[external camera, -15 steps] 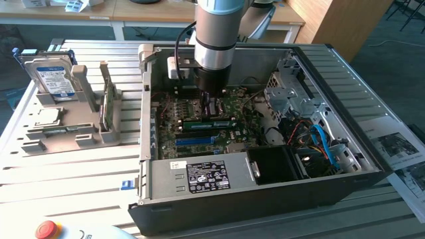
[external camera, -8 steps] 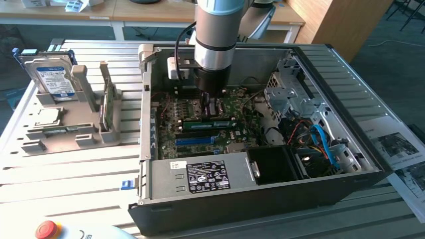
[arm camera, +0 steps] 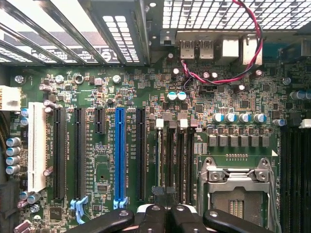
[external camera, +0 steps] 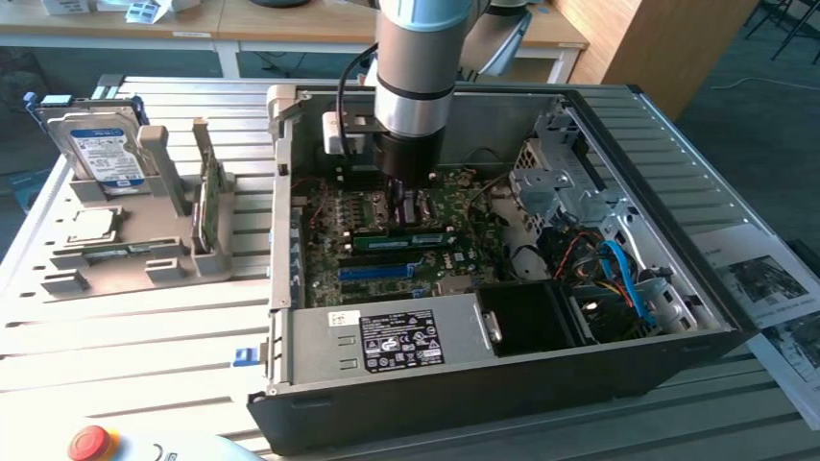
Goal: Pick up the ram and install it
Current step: 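Press down the ram until it locks into place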
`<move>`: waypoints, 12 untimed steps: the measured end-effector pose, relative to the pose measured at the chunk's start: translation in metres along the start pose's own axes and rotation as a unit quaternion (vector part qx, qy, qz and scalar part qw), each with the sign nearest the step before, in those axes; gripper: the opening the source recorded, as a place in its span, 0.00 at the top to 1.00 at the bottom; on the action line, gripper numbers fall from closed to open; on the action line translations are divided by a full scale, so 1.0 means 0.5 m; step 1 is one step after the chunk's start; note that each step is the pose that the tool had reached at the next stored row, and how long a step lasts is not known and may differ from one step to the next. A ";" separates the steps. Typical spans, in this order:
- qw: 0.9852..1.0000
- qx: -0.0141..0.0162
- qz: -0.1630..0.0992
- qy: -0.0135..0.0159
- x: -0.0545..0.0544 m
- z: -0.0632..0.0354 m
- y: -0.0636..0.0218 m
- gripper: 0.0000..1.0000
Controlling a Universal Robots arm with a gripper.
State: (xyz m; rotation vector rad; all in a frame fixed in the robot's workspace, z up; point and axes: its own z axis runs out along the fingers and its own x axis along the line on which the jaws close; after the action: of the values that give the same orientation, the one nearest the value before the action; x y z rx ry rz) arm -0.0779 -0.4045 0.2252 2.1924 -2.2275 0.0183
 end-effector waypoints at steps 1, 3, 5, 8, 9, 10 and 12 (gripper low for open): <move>1.000 0.000 0.000 0.000 0.000 0.000 0.000 0.90; 1.000 0.000 0.000 0.000 0.000 0.000 0.000 0.90; 1.000 0.000 0.000 0.000 0.000 0.000 0.000 0.90; 1.000 0.000 0.000 0.000 0.000 0.001 0.000 0.90; 1.000 0.000 0.000 0.000 0.000 0.001 0.000 0.90; 1.000 0.000 0.000 0.000 0.000 0.002 0.000 0.90; 1.000 0.000 0.000 0.000 0.000 0.002 0.000 0.90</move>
State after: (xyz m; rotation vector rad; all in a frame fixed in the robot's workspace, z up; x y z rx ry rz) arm -0.0780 -0.4045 0.2242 2.1924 -2.2275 0.0182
